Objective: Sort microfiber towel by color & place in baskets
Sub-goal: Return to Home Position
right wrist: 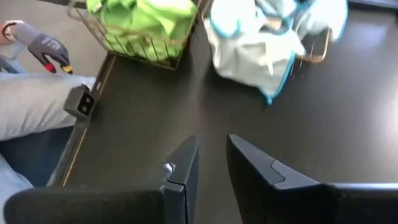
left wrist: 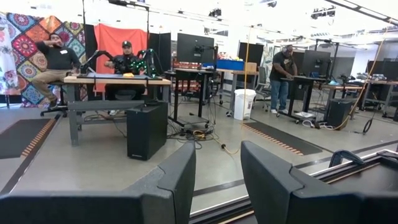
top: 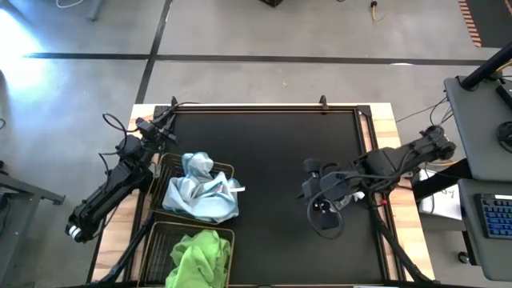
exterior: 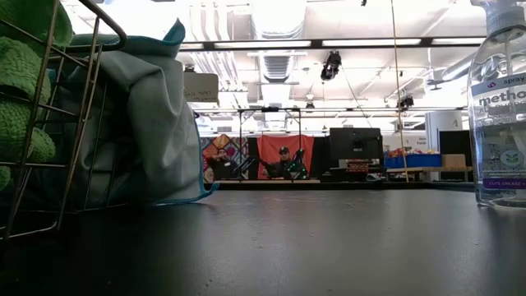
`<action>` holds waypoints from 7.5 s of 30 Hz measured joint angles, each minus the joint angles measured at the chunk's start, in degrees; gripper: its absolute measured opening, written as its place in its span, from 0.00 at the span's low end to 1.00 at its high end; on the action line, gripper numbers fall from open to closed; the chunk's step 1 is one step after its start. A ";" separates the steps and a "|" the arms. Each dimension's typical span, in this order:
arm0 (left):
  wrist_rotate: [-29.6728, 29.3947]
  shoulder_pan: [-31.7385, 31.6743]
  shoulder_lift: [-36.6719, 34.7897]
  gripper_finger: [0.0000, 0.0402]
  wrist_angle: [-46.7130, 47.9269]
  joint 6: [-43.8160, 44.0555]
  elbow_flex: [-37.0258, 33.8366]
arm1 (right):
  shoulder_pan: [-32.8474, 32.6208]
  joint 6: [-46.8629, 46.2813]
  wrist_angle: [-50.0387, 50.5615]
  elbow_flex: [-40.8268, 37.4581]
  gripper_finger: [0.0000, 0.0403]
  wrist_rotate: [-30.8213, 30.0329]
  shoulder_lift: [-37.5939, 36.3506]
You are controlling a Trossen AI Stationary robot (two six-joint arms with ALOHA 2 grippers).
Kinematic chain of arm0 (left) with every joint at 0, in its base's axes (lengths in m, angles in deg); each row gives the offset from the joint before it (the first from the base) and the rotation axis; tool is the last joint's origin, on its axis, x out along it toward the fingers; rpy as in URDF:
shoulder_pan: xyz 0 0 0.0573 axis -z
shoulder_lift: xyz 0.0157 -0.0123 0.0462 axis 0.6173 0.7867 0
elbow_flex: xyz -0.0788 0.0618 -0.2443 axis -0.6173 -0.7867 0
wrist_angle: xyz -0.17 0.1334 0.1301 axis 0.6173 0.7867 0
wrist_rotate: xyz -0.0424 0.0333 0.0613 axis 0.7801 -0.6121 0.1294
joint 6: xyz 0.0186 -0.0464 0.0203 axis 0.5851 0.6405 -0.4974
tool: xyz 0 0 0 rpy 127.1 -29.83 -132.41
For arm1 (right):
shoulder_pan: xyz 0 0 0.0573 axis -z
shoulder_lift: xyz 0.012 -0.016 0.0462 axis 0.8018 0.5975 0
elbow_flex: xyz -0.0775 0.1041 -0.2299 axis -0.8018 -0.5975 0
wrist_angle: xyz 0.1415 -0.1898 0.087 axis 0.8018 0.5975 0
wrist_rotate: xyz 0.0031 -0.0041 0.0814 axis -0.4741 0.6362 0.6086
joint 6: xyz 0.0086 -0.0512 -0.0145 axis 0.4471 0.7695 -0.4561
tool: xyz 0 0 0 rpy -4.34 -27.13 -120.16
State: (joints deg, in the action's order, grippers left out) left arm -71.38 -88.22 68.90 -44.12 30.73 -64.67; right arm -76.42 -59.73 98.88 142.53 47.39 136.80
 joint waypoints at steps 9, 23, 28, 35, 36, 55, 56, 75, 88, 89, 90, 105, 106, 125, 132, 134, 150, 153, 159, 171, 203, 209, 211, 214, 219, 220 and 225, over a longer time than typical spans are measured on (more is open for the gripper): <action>0.01 -0.01 0.00 0.28 0.00 0.00 0.00 | 0.00 -3.95 -21.99 -25.72 0.20 0.13 -12.86; 0.02 0.00 0.00 0.28 0.00 0.00 0.00 | 0.13 0.09 -43.24 -42.51 0.19 -5.25 -28.29; 0.00 -0.01 0.00 0.28 0.02 0.00 0.00 | 0.15 2.51 -42.34 -42.51 0.21 -19.72 -32.75; 0.00 -0.01 0.00 0.28 0.00 0.00 0.00 | 0.17 0.61 -37.42 -42.74 0.20 -27.36 -38.59; 0.00 -0.01 0.00 0.28 0.00 0.00 0.00 | 0.17 0.11 -36.53 -42.81 0.19 -27.36 -39.27; 0.00 -0.01 0.00 0.28 0.01 0.00 0.00 | 0.17 -2.62 -33.39 -54.83 0.20 -29.14 -53.17; 0.00 -0.01 0.00 0.28 0.00 0.00 0.00 | 0.17 -2.99 -33.38 -55.73 0.19 -30.03 -54.70; -0.02 -0.01 0.00 0.28 0.05 0.02 0.00 | 0.15 -8.17 -31.06 -68.87 0.21 -47.11 -75.50; 0.00 -0.01 0.04 0.28 0.00 0.00 0.00 | 0.15 -14.37 -28.94 -78.43 0.18 -45.95 -75.41; 0.02 0.01 0.04 0.28 0.00 0.00 0.00 | 0.17 -15.37 -29.10 -79.06 0.18 -45.97 -75.34; 0.00 0.00 0.04 0.28 0.00 0.00 0.00 | 0.17 -15.96 -29.44 -79.58 0.18 -46.02 -75.35; 0.00 -0.01 0.07 0.28 0.00 0.00 0.00 | 0.13 -17.61 -33.21 -81.87 0.18 -26.09 -75.01; 0.00 -0.01 0.07 0.28 0.00 0.00 0.00 | 0.13 -17.61 -33.61 -81.92 0.18 -24.69 -75.03; 0.00 0.00 0.07 0.28 0.00 0.00 0.00 | 0.13 -7.17 -50.30 -85.10 0.18 -5.76 -75.03; 0.01 0.01 0.07 0.28 0.00 0.00 0.01 | 0.13 -7.07 -53.78 -86.81 0.18 -4.31 -74.18; 0.01 -0.01 0.07 0.28 0.01 0.00 0.00 | 0.13 -7.19 -54.00 -86.85 0.18 -3.85 -74.22; 0.00 -0.01 0.07 0.28 0.00 0.00 0.00 | 0.13 -7.96 -55.96 -87.62 0.18 1.48 -74.14; 0.00 -0.01 0.07 0.28 0.02 0.00 0.00 | 0.13 -7.69 -56.03 -87.64 0.18 1.46 -73.97; 0.00 -0.01 0.07 0.28 0.02 0.00 0.00 | 0.13 -4.51 -55.99 -87.66 0.18 1.36 -73.85; 0.00 0.00 0.07 0.28 0.02 0.00 0.00 | 0.13 -4.48 -55.99 -87.71 0.18 1.38 -73.85; 0.00 0.00 0.07 0.28 0.02 0.00 0.00 | 10.66 -4.48 -56.05 -87.77 0.18 1.53 -76.08; 0.00 -0.01 0.07 0.28 0.02 0.00 0.00 | 18.94 -4.48 -56.05 -87.79 0.18 1.51 -76.08; 0.02 0.01 0.07 0.28 0.02 0.00 0.00 | 21.70 -4.48 -56.05 -87.79 0.18 1.51 -76.08; 0.00 -0.01 0.07 0.28 0.02 0.00 0.00 | 25.73 -4.48 -56.05 -87.79 0.18 1.51 -76.08; 0.01 -0.01 0.07 0.28 0.00 0.00 0.00 | 32.45 -4.48 -56.05 -87.79 0.18 1.49 -76.08; 0.00 0.00 0.07 0.28 0.01 0.00 0.00 | 33.88 -4.48 -56.05 -87.79 0.18 1.49 -76.08; 0.00 0.00 0.07 0.28 0.01 0.00 0.00 | 41.07 -4.48 -56.05 -87.79 0.18 1.46 -76.10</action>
State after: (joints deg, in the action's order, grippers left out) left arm -71.38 -88.22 68.97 -44.11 30.73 -64.67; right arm -35.35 -64.21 42.82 54.74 48.85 60.70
